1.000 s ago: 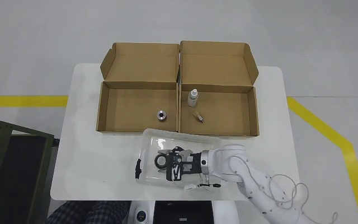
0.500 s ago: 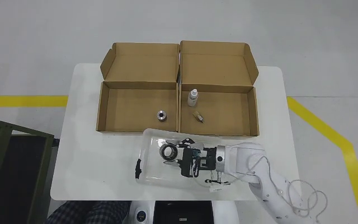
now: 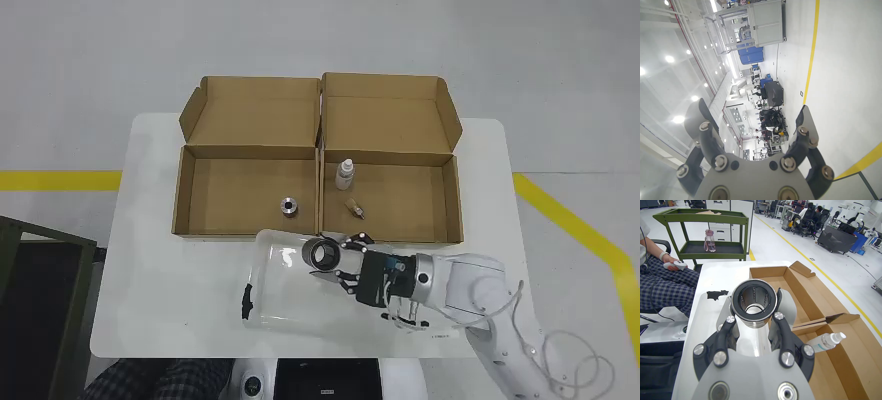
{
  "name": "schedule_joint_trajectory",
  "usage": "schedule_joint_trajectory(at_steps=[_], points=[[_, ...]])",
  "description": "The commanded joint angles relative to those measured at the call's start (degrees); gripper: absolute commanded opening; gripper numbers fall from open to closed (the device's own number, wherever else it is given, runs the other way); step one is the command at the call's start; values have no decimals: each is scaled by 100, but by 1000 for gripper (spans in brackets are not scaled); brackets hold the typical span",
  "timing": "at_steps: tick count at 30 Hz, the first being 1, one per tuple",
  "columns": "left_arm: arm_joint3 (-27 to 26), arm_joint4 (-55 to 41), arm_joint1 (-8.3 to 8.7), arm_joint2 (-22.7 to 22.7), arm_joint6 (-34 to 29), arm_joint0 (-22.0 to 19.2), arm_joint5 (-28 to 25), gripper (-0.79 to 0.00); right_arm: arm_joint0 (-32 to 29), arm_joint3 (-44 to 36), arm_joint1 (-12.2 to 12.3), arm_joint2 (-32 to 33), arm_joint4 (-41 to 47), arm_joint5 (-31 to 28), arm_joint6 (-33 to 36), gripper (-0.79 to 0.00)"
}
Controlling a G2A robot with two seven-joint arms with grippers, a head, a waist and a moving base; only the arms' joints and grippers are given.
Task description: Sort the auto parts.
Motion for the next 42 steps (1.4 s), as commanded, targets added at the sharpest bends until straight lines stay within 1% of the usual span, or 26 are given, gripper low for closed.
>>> schedule_joint_trajectory(at_steps=[1, 14, 21, 24, 31, 42], points=[[0, 0, 0, 0, 0, 0, 0, 0, -17, -7, 8, 38, 22, 13, -40, -785], [0, 0, 0, 0, 0, 0, 0, 0, -24, 112, 43, 168, 229, 97, -276, -785], [0, 0, 0, 0, 0, 0, 0, 0, 201, 288, 20, 26, 400, 223, -182, -785], [0, 0, 0, 0, 0, 0, 0, 0, 359, 383, -3, -89, 471, 293, -108, -785], [0, 0, 0, 0, 0, 0, 0, 0, 872, 654, -94, -473, 549, 652, 249, -785], [0, 0, 0, 0, 0, 0, 0, 0, 2009, 1508, -338, -1265, 976, 979, 956, -785]])
